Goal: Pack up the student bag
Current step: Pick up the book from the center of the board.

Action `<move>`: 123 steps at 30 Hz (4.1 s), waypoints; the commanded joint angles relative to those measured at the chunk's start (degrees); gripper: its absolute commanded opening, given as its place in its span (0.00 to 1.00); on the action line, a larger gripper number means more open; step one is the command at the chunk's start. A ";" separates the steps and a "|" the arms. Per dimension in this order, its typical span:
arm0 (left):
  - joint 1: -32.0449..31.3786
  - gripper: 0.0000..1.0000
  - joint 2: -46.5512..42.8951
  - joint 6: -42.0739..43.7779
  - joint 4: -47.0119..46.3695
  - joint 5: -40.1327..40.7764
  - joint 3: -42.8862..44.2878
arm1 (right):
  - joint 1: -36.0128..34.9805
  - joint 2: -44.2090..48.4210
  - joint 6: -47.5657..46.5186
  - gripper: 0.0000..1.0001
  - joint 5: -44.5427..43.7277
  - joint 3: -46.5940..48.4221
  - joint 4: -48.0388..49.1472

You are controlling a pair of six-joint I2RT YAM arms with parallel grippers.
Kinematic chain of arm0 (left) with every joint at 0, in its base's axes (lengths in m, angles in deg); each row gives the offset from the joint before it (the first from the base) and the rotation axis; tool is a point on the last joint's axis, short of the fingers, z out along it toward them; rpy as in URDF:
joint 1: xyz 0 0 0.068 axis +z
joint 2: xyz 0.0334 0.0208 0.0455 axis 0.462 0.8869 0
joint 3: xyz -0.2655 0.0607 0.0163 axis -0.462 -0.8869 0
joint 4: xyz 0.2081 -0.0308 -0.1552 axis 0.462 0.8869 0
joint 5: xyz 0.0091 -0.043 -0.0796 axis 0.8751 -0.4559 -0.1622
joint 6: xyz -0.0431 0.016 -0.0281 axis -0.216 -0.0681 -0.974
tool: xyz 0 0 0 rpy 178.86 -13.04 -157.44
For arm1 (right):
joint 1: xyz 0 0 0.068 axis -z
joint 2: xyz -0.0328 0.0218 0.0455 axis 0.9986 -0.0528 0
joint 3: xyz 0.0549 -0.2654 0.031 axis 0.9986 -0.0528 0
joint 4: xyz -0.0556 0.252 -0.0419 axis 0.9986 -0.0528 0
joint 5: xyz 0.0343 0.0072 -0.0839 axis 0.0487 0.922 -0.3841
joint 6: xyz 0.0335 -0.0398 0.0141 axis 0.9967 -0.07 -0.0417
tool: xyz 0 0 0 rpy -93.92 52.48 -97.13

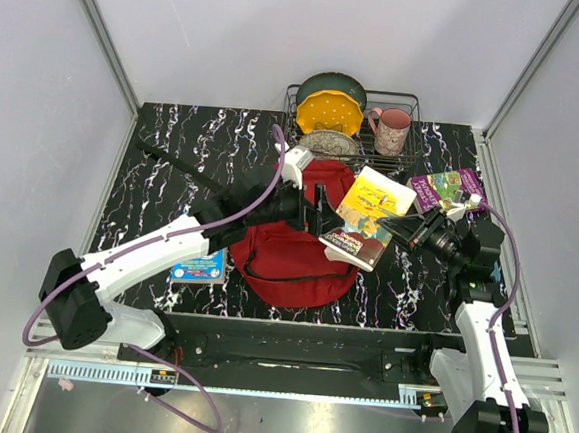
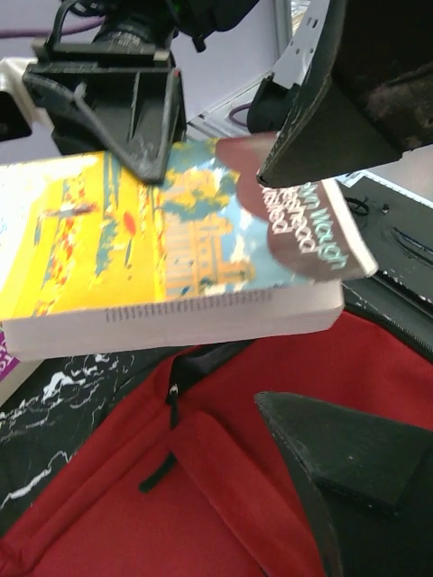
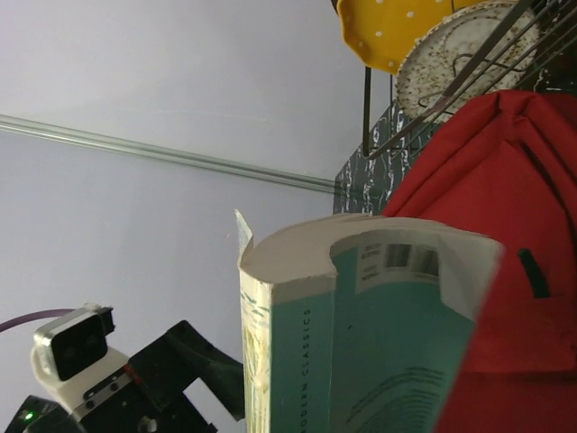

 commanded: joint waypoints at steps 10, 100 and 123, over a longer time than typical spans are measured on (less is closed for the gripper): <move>4.89 0.99 6.78 -12.35 -25.81 -15.59 -1.79 | -0.58 0.61 15.51 0.00 9.03 3.25 22.79; 6.13 0.04 2.39 -23.34 -36.29 -19.03 -5.30 | -7.87 -1.94 0.75 0.89 4.82 6.07 8.74; 7.35 0.35 3.71 -28.27 -48.61 -20.62 -9.43 | -13.32 -9.33 15.52 0.10 7.10 1.49 38.81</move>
